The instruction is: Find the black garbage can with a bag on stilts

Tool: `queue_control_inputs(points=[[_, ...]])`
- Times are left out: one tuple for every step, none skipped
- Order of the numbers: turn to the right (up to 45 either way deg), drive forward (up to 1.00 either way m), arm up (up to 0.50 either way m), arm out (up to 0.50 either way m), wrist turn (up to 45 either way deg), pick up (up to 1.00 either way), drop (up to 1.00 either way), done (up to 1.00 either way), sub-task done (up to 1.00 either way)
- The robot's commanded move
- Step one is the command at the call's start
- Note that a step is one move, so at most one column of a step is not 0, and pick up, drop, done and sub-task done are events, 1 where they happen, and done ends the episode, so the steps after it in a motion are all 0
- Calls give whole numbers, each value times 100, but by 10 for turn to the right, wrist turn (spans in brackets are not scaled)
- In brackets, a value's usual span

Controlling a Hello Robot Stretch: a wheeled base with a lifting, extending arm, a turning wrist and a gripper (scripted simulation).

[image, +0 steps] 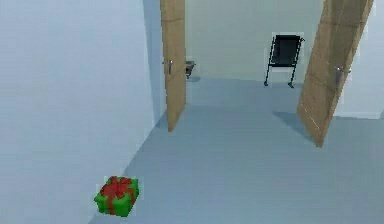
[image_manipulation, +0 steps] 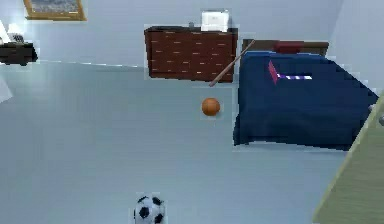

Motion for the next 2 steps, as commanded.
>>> queue_control_inputs(points=[[270, 0, 0, 0, 0, 0, 0, 0, 0], [0, 5, 0, 0, 0, 0, 0, 0, 0]])
